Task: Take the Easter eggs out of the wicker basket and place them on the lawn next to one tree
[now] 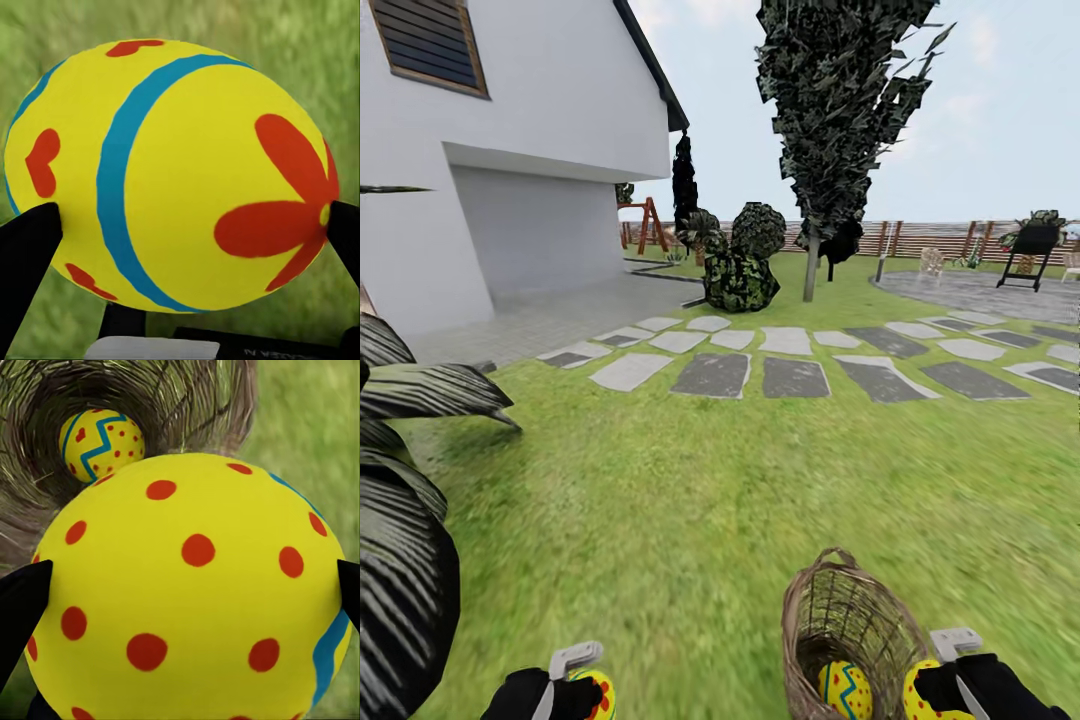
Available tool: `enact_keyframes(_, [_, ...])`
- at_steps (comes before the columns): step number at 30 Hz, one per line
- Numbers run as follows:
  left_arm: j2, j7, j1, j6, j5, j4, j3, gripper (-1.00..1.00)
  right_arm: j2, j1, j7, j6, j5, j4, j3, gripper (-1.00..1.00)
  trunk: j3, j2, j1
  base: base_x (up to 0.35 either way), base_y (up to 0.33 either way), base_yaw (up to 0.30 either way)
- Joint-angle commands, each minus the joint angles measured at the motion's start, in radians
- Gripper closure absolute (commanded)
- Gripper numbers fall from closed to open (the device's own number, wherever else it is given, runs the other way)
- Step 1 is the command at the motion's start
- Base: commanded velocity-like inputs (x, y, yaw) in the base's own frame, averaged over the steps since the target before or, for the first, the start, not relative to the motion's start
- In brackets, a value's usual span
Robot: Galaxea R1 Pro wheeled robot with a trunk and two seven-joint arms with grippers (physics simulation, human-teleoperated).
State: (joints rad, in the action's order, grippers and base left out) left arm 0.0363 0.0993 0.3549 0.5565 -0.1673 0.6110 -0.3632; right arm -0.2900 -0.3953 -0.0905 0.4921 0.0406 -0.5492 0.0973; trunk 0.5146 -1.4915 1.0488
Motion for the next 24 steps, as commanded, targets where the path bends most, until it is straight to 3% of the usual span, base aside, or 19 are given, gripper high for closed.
enact_keyframes(1, [0.002,0.01,0.0,0.005,-0.011,0.002,-0.008,1.0,-0.001,0.0,0.0,0.005,0.004,-0.001,0.006,1.0,0.001,-0.001,-0.001,-0.343,-0.062,0.0])
enact_keyframes(17, [0.004,0.01,0.001,0.005,-0.011,0.0,-0.007,1.0,-0.001,0.0,0.0,0.005,0.005,-0.001,0.006,1.0,0.001,-0.001,-0.001,-0.337,-0.069,0.0])
enact_keyframes(24, [0.013,0.01,0.001,-0.01,-0.011,-0.002,-0.007,1.0,-0.001,0.0,-0.008,0.006,0.007,-0.001,0.006,1.0,0.003,-0.001,-0.001,-0.024,-0.006,-0.196])
